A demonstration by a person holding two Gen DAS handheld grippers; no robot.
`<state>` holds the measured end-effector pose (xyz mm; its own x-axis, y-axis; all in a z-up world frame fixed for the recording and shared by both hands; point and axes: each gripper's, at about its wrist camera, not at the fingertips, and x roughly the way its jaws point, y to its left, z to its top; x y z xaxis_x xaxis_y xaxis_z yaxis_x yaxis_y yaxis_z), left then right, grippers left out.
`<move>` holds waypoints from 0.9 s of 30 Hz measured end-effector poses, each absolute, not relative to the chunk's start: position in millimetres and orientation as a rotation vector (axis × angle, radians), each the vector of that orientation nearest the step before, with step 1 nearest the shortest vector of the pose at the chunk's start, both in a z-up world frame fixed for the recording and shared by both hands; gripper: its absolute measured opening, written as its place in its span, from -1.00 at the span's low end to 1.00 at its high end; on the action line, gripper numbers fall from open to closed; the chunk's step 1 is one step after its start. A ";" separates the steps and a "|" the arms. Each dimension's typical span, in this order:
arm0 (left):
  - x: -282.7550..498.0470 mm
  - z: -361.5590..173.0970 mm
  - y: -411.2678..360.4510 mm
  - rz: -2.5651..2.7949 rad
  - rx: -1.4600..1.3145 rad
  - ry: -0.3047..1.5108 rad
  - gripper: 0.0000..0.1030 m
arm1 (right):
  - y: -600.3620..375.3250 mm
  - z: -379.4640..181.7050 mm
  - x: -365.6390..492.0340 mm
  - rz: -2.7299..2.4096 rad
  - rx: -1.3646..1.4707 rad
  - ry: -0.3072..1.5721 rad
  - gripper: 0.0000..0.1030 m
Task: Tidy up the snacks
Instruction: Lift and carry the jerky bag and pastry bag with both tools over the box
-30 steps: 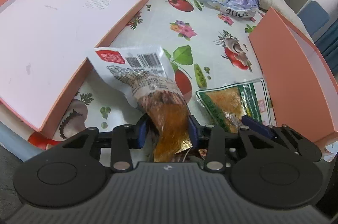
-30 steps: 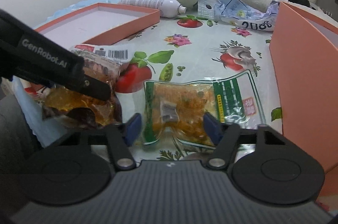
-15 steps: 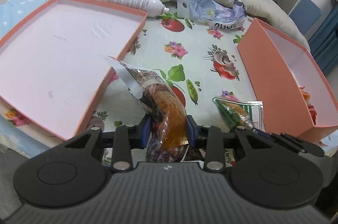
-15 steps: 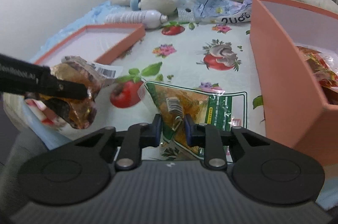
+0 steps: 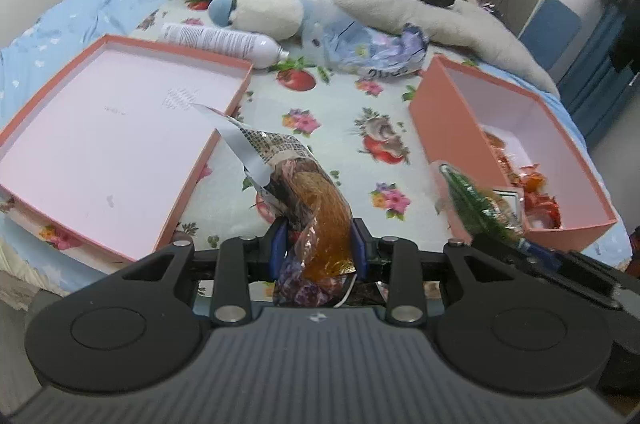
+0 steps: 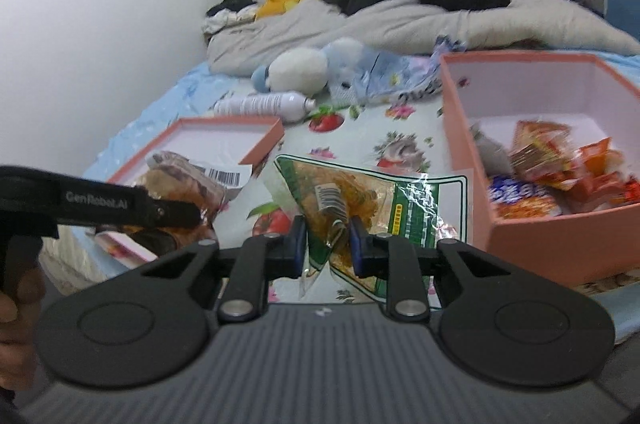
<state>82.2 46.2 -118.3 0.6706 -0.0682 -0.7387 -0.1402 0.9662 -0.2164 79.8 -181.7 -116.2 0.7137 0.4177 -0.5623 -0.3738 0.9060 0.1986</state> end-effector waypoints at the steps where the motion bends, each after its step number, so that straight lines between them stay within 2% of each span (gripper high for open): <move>1: 79.9 -114.8 44.2 0.035 -0.262 0.834 -0.26 | -185.2 -112.3 78.4 0.431 0.078 0.635 -0.52; 18: 67.8 -92.8 -27.9 -0.167 -0.307 0.820 -0.26 | -260.6 -81.0 35.3 0.204 0.111 0.609 -0.52; 27: 107.0 -80.5 -83.3 -0.312 -0.231 0.780 -0.26 | -299.8 -80.0 45.6 0.105 0.079 0.540 -0.51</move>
